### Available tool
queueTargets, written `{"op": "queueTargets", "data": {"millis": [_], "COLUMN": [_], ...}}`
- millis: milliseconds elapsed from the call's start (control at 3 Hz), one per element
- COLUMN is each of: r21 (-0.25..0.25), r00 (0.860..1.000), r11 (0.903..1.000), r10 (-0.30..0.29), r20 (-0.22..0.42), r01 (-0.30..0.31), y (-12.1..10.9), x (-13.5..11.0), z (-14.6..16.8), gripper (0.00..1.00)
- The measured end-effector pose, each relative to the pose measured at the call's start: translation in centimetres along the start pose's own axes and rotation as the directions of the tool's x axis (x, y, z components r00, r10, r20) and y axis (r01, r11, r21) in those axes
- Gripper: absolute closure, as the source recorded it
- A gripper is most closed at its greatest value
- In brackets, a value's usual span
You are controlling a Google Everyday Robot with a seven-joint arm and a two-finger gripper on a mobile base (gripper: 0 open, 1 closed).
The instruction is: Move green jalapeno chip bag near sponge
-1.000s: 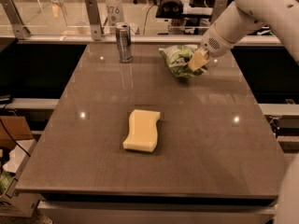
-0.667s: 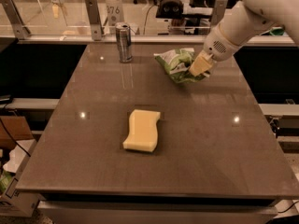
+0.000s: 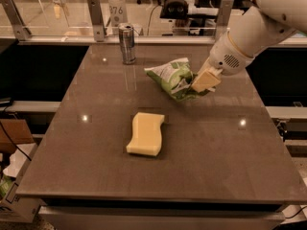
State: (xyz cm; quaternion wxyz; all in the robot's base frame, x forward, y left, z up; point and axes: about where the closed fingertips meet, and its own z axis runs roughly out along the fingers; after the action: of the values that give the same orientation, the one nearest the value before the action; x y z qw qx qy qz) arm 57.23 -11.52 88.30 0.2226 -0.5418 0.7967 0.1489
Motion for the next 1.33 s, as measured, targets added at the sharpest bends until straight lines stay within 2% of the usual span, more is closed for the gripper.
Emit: {"op": "queueTargets", "data": {"millis": [333,667,1333], "r21": [-0.028,-0.048,-0.077], "r00": [0.997,0.993,0.993], "r11": [0.9976,0.9944,0.9929], "r10": [-0.062,-0.091,-0.084], "r20": [0.036,0.07,0.08], "r01": [0.063,0.095,0.09], "y": [2.7,4.9,7.1], "x": [0.0,0.1,0.7], "z": [-0.1,0.0,0.4], "gripper": [1.0,0.84,0.37]}}
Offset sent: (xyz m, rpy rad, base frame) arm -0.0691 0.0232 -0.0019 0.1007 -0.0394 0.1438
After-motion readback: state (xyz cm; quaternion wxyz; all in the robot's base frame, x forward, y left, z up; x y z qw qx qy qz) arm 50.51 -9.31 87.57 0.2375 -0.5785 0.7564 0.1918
